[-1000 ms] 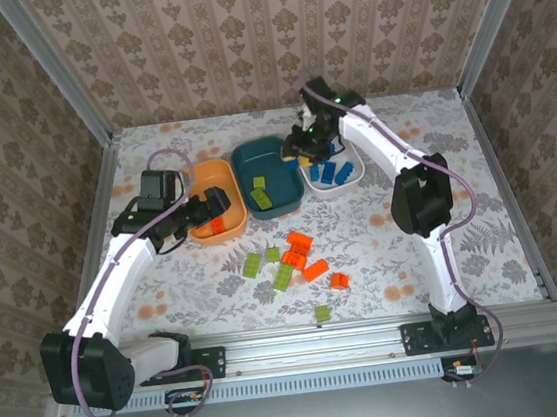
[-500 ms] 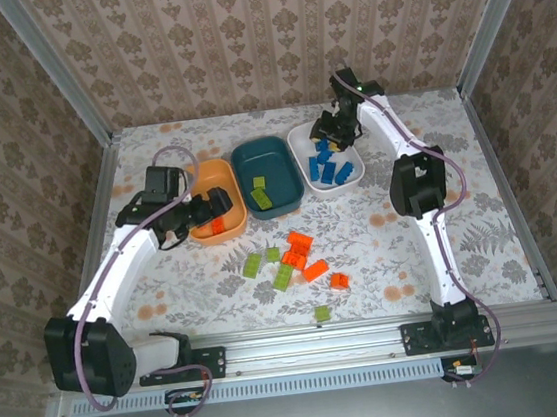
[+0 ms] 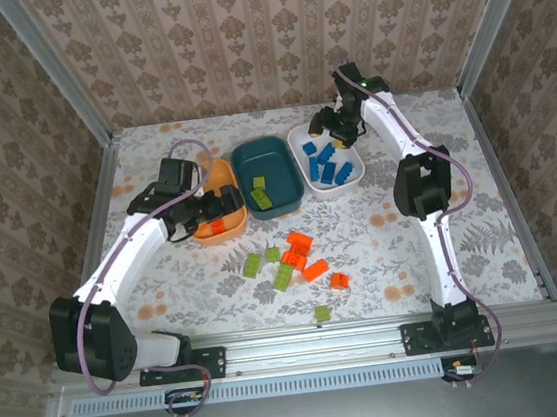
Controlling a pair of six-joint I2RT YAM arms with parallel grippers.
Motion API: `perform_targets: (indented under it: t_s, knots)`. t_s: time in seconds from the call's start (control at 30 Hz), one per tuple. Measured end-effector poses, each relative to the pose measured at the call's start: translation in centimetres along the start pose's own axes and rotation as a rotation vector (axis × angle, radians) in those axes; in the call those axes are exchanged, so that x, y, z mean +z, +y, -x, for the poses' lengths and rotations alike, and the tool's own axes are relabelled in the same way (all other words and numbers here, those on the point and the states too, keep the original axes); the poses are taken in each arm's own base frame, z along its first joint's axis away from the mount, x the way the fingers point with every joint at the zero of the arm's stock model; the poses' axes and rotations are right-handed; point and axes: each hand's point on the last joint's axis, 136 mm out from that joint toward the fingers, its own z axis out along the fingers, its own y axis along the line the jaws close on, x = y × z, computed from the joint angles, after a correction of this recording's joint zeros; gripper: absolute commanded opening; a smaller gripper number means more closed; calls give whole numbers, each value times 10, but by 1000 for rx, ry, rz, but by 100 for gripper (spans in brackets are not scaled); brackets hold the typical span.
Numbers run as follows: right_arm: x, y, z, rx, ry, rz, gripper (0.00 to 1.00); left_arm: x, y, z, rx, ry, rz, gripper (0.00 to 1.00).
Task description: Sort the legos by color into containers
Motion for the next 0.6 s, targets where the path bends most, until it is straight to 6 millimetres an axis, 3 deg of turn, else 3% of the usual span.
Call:
perform_targets:
  t_s: [0.17,0.3,0.47,0.6]
  knots:
    - [-42,8,-25,-71,13,20,67,2,-5,-4,15,9,-5,100]
    - [-66,1,-71,-167,58,15,68,3,-8,-6,27,12,-3,100]
    - [-72,-11,-172,-443,158,40,69,9,-3,-12,29,21,7,100]
    - [-66,-26,-259,-815,188,121,73,13,0,-16,27,28,12,100]
